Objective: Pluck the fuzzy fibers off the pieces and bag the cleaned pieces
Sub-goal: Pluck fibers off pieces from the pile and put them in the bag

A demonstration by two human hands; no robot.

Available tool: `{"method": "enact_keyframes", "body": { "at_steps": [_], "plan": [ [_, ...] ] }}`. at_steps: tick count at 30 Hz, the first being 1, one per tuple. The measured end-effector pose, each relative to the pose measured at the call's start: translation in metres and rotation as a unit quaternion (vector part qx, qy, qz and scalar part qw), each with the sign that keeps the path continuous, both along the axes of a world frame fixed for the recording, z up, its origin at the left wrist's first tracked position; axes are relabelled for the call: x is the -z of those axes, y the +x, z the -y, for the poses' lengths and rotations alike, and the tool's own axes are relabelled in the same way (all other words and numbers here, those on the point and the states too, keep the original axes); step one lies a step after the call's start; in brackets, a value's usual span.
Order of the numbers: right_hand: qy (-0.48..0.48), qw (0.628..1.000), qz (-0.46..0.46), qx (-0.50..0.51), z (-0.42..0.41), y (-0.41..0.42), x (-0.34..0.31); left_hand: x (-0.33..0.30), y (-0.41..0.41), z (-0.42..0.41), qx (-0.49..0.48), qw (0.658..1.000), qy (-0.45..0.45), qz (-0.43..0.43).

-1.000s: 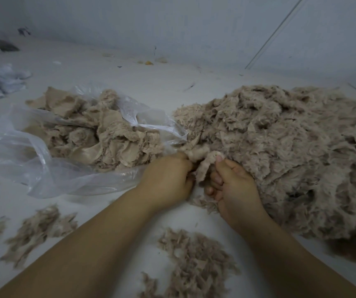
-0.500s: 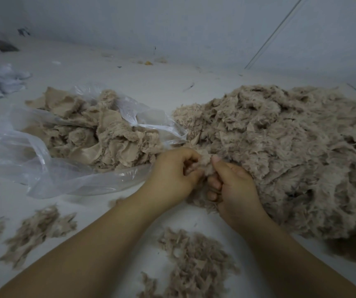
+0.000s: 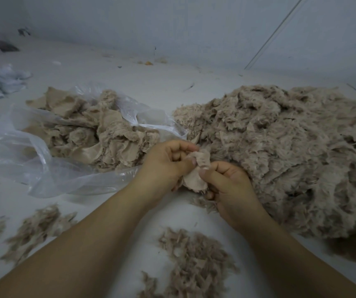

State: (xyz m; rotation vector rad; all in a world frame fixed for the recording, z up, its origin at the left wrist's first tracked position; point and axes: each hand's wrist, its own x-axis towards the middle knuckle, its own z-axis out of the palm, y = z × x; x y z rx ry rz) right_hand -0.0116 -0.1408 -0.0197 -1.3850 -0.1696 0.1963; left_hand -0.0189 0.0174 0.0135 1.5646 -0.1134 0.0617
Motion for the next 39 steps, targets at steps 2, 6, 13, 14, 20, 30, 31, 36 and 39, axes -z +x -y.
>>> {"method": "enact_keyframes", "body": {
  "at_steps": [2, 6, 13, 14, 20, 30, 31, 36, 39],
  "plan": [
    [-0.005, 1.0, 0.0, 0.003, -0.001, 0.0, 0.0, 0.002, 0.001, 0.002, -0.02, 1.0, -0.004, -0.004],
    [-0.011, 1.0, -0.003, 0.014, -0.002, 0.001, 0.002, 0.004, 0.003, 0.003, -0.067, 0.998, -0.021, -0.003],
    [0.039, 0.999, 0.0, -0.031, -0.001, -0.001, -0.001, 0.004, 0.0, 0.007, -0.042, 0.999, -0.019, -0.019],
    [0.039, 0.999, -0.003, -0.023, -0.002, -0.002, -0.002, 0.004, 0.002, 0.007, -0.058, 0.998, -0.03, -0.011],
    [0.096, 0.991, -0.067, 0.059, -0.005, 0.0, -0.005, -0.005, 0.005, -0.015, -0.007, 0.998, -0.036, 0.04],
    [0.093, 0.992, -0.055, 0.066, -0.007, -0.002, -0.004, -0.017, -0.004, -0.033, 0.355, 0.917, 0.161, -0.085],
    [0.091, 0.992, -0.058, 0.068, -0.007, -0.003, -0.004, -0.017, -0.003, -0.032, 0.283, 0.942, 0.161, -0.081],
    [0.082, 0.992, -0.063, 0.073, -0.007, -0.001, -0.003, -0.011, 0.001, -0.02, 0.072, 0.988, 0.122, -0.067],
    [0.087, 0.992, -0.063, 0.064, -0.006, -0.001, -0.003, -0.007, 0.001, -0.015, 0.105, 0.987, 0.106, -0.063]
  ]
}}
